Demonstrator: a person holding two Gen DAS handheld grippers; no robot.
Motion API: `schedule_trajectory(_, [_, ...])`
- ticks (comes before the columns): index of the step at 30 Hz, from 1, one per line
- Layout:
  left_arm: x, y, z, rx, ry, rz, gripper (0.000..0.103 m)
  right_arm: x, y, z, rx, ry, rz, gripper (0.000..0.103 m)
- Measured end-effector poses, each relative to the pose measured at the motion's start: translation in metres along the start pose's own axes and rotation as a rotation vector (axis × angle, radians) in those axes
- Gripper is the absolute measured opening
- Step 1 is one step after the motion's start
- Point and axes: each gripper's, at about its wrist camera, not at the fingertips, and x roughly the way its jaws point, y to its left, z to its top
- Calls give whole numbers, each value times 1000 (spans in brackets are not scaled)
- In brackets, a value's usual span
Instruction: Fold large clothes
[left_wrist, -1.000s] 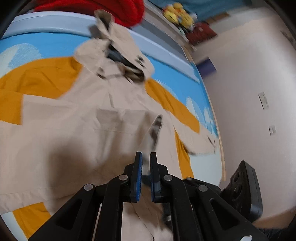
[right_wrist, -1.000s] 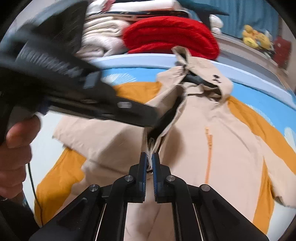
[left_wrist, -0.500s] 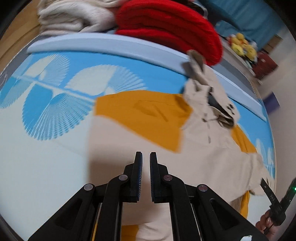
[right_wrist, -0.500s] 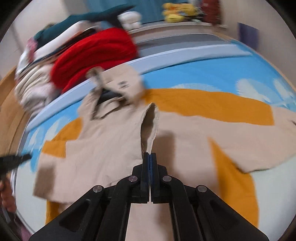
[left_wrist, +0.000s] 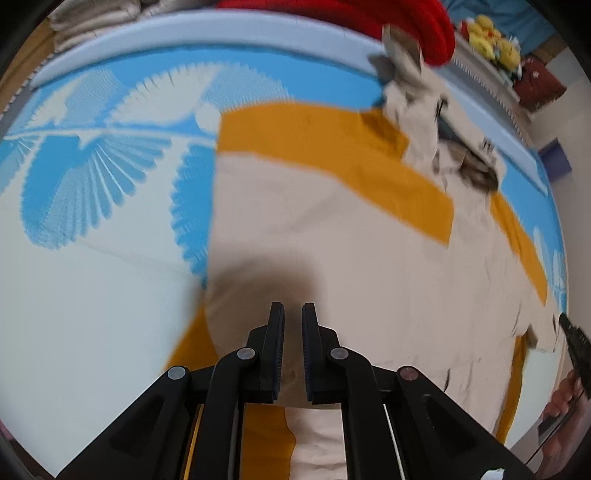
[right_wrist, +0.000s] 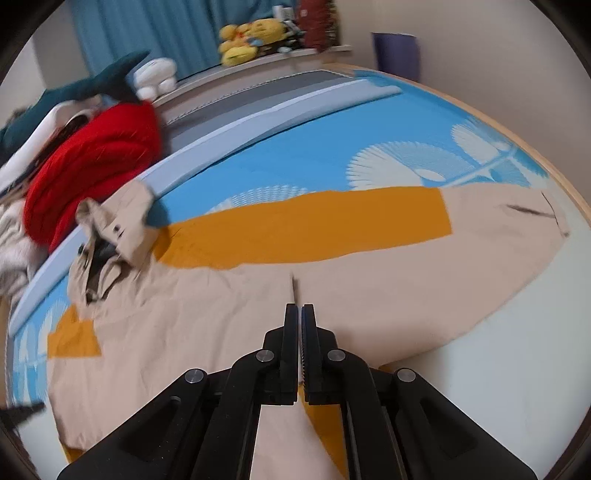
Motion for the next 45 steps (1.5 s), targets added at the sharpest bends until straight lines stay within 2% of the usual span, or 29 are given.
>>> schedule_trajectory(2, [20,1,-6,4,52,13,8,9,-5,-1,19,44,40,10])
schedule_trajectory(4, [35,3,-11,2,96,50,8,22,-7,-5,27,113,86,23])
schedule_trajectory(6, [40,4,-13,-2,107,61,8,41,-12,-12,77,196,122,37])
schedule_trajectory(8, [35,0,-12,-2,99,50,9,65,-17,-22,128,308,161,38])
schedule_trajectory(10, [26,-6,-11,14,81,31,10,83,-20,-33,160,390,140,38])
schedule_trajectory(13, [16,-15,-11,54,52,40,13,96,-30,-40,225,409,142,35])
schedule_trajectory(14, [15,-17,-11,65,49,41,13,95,-29,-39,216,395,149,13])
schedule_trajectory(15, [16,-17,-12,72,52,39,13,92,-28,-37,204,379,156,8])
schedule_trajectory(17, [18,-17,-11,78,60,44,13,75,-20,-29,161,305,161,7])
schedule_trajectory(20, [24,-16,-9,70,75,54,13,59,-20,-17,156,242,127,7])
schedule_trajectory(23, [28,-14,-11,69,87,59,13,60,-24,-14,165,241,66,11])
schedule_trajectory(25, [32,-12,-13,72,96,66,13,59,-28,-13,172,228,-3,11])
schedule_trajectory(27, [39,-7,-16,70,113,81,14,52,-25,-10,142,186,-16,12])
schedule_trajectory(29, [44,-8,-17,66,123,93,14,47,-13,-7,75,153,6,12])
schedule_trajectory(31, [40,-12,-17,76,113,112,14,54,0,-9,18,190,87,16])
schedule_trajectory(32, [33,-17,-17,86,94,116,14,66,5,-14,1,261,137,17])
schedule_trajectory(33, [26,-24,-16,97,72,112,14,75,5,-19,-1,311,147,17])
schedule_trajectory(34, [15,-31,-15,112,42,103,14,88,2,-27,2,380,111,17])
schedule_trajectory(35, [7,-37,-15,124,19,97,14,93,-2,-33,1,411,59,17])
schedule_trajectory(37, [-17,-52,-18,165,-39,86,21,88,-3,-32,-14,405,-1,17])
schedule_trajectory(39, [-38,-63,-21,194,-107,88,28,68,6,-21,-83,333,-40,17])
schedule_trajectory(43, [-55,-93,-33,224,-193,115,35,11,21,7,-165,127,23,18])
schedule_trajectory(45, [-62,-105,-40,236,-218,117,36,-15,26,16,-214,27,21,26])
